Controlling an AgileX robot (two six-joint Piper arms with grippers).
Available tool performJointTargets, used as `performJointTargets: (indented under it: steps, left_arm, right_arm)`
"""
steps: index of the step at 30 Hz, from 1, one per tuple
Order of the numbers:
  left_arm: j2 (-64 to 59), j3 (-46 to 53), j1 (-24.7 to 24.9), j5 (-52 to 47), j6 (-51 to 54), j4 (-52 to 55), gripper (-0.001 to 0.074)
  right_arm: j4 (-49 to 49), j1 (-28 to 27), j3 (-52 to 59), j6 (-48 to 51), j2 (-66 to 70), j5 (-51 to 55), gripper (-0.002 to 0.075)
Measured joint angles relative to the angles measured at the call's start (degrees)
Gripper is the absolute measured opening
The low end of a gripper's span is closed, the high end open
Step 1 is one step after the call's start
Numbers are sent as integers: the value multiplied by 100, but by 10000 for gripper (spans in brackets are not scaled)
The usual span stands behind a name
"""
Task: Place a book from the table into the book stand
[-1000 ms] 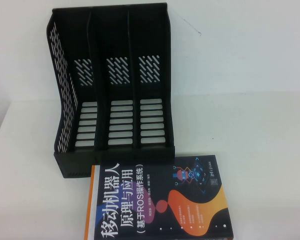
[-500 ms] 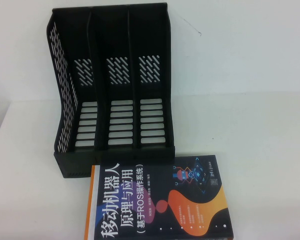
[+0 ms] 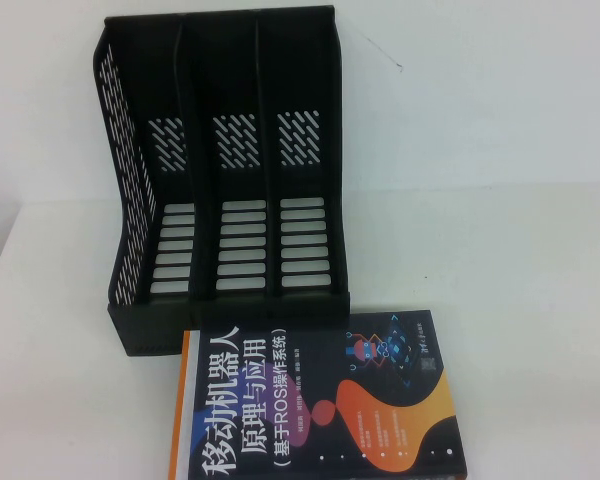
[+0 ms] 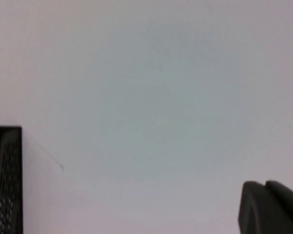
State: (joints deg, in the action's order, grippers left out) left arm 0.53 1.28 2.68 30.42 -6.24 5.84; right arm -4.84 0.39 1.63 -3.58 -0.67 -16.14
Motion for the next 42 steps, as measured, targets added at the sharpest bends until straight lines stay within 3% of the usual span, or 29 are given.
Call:
performJointTargets:
  steps: [10,15,19,24,33,37,42]
  left_arm:
    - [22,0,0,707,-929,-42,-2]
    - [33,0,0,538,-1667,-1223,-2]
    - [41,-191,0,-820,-1407,-2159,-2]
    - [-43,-1034,0,-2917,-225,-2283,-2]
    - [-1564,-2207,0,-5698,166,-2117,-2]
    - [-2642,-2352,0,-6238,129,-2448,-2]
    - [-4216,-2434,0,-6266,451,-2964,-2]
  right_arm:
    - [674,0,0,0,0,-735,-3]
    - [767,0,-124,154,0,-316,-2]
    - [213,0,-967,270,267,1470,-2]
    - [-88,0,-1926,293,908,3229,-2]
    - [-52,0,-2176,-758,2112,3948,-2]
    - [484,0,-2298,-622,3165,4173,-2]
    - [2335,0,-2934,1135,4683,4476,-2]
